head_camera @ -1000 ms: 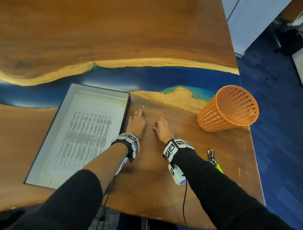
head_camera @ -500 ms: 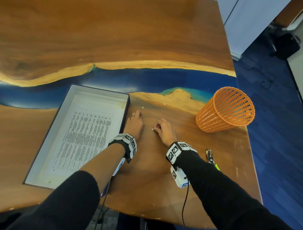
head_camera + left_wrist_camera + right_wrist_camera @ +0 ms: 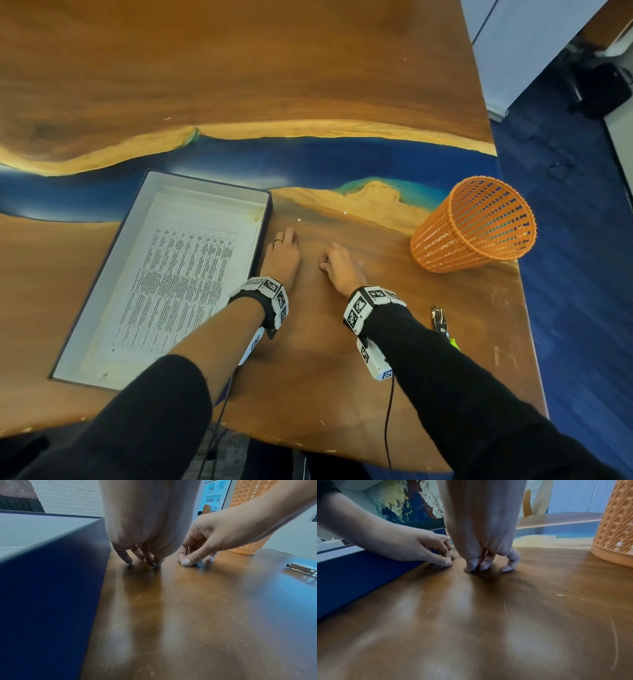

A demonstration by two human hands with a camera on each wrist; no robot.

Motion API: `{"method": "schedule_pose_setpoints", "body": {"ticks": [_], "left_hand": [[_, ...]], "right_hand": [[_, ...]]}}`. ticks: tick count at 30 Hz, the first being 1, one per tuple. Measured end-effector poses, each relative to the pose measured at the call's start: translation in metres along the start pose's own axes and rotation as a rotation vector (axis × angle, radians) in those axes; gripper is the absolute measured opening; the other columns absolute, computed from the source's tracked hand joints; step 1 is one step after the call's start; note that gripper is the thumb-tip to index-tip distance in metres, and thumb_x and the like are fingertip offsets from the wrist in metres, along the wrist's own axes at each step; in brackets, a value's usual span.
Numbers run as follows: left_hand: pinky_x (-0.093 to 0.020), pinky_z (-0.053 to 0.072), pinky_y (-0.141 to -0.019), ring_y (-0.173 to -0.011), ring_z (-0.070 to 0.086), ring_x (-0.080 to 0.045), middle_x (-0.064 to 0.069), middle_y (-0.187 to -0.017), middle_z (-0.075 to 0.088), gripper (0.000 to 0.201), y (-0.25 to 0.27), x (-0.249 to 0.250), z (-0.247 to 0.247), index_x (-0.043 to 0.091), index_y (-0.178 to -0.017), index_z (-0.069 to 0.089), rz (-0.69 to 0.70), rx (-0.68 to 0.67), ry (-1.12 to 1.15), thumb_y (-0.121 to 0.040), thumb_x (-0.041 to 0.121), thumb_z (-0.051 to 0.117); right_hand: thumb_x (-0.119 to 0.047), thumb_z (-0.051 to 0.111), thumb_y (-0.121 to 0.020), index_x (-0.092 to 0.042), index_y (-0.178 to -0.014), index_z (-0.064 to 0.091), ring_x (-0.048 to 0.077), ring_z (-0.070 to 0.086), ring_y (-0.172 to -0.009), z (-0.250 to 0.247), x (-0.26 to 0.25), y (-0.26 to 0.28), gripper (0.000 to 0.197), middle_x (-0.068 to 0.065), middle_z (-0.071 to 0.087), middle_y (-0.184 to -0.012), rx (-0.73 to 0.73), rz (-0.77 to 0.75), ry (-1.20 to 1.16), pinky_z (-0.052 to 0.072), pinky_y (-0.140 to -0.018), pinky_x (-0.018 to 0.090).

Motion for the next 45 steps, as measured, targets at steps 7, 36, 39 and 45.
{"method": "schedule_pose_setpoints", "body": {"ticks": [7, 36, 39, 45], "left_hand": [[-0.034, 0.043, -0.092, -0.12, 0.042, -0.027, -0.011, -0.131, 0.039, 0.029, -0.003, 0.0, 0.0, 0.001, -0.124, 0.048, 0.004, -0.016, 0.03, -0.097, 0.009, 0.04], [-0.037, 0.042, -0.094, -0.122, 0.038, -0.029, -0.013, -0.133, 0.035, 0.032, 0.001, 0.006, 0.001, 0.0, -0.129, 0.043, -0.009, -0.033, -0.004, -0.097, 0.007, 0.041], [-0.037, 0.042, -0.094, -0.122, 0.038, -0.029, -0.013, -0.133, 0.035, 0.032, 0.001, 0.006, 0.0, 0.0, -0.128, 0.043, -0.008, -0.03, -0.011, -0.097, 0.005, 0.041], [-0.037, 0.042, -0.093, -0.121, 0.039, -0.029, -0.013, -0.133, 0.036, 0.031, 0.0, 0.007, 0.001, 0.0, -0.127, 0.044, -0.01, -0.026, -0.013, -0.097, 0.008, 0.04]], "right_hand": [[-0.012, 0.042, -0.095, -0.008, -0.092, 0.054, 0.032, 0.051, -0.103, 0.004, 0.003, 0.0, 0.013, 0.013, 0.047, -0.118, -0.032, -0.044, 0.003, 0.036, -0.084, 0.045], [-0.019, 0.06, -0.088, -0.011, -0.089, 0.062, 0.024, 0.054, -0.096, -0.002, 0.01, 0.004, 0.008, 0.006, 0.056, -0.101, 0.005, -0.105, -0.083, 0.045, -0.085, 0.049], [-0.018, 0.062, -0.086, -0.011, -0.088, 0.063, 0.022, 0.055, -0.093, -0.003, 0.01, 0.005, 0.007, 0.004, 0.057, -0.1, 0.018, -0.097, -0.105, 0.046, -0.085, 0.05], [-0.019, 0.062, -0.087, -0.012, -0.085, 0.063, 0.021, 0.054, -0.095, 0.0, 0.008, 0.006, 0.008, 0.002, 0.058, -0.1, 0.051, -0.066, -0.085, 0.042, -0.089, 0.05]]}}
Point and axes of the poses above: each hand's wrist, its own y-axis away from the middle knuckle, its own z-axis out of the palm, x = y × z, the point moved 3 cm from there along -y, towards the middle knuckle
